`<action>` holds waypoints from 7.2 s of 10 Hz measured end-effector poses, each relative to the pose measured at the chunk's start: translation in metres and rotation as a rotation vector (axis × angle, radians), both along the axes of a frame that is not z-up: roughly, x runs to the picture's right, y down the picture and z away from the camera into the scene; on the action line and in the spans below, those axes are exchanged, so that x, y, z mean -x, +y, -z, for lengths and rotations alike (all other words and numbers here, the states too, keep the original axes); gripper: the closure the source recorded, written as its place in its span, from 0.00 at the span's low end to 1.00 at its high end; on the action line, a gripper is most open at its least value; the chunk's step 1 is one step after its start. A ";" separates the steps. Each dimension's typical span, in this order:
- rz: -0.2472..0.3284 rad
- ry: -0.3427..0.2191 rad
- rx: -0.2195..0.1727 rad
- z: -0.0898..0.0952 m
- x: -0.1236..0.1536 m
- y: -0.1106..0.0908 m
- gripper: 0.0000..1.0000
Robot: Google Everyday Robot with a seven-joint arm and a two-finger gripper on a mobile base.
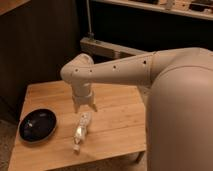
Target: Place the bottle in the ceramic bowl
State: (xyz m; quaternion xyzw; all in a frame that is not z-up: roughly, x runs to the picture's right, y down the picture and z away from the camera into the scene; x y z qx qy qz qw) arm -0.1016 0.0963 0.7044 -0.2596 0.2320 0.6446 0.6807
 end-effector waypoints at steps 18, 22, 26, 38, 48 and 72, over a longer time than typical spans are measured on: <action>0.000 0.000 0.000 0.000 0.000 0.000 0.35; 0.000 0.000 0.000 0.000 0.000 0.000 0.35; 0.000 0.000 0.000 0.000 0.000 0.000 0.35; -0.228 0.027 0.150 -0.036 -0.013 -0.048 0.35; -0.254 0.043 0.292 0.004 -0.011 0.058 0.35; -0.086 0.001 0.306 -0.133 0.033 0.066 0.35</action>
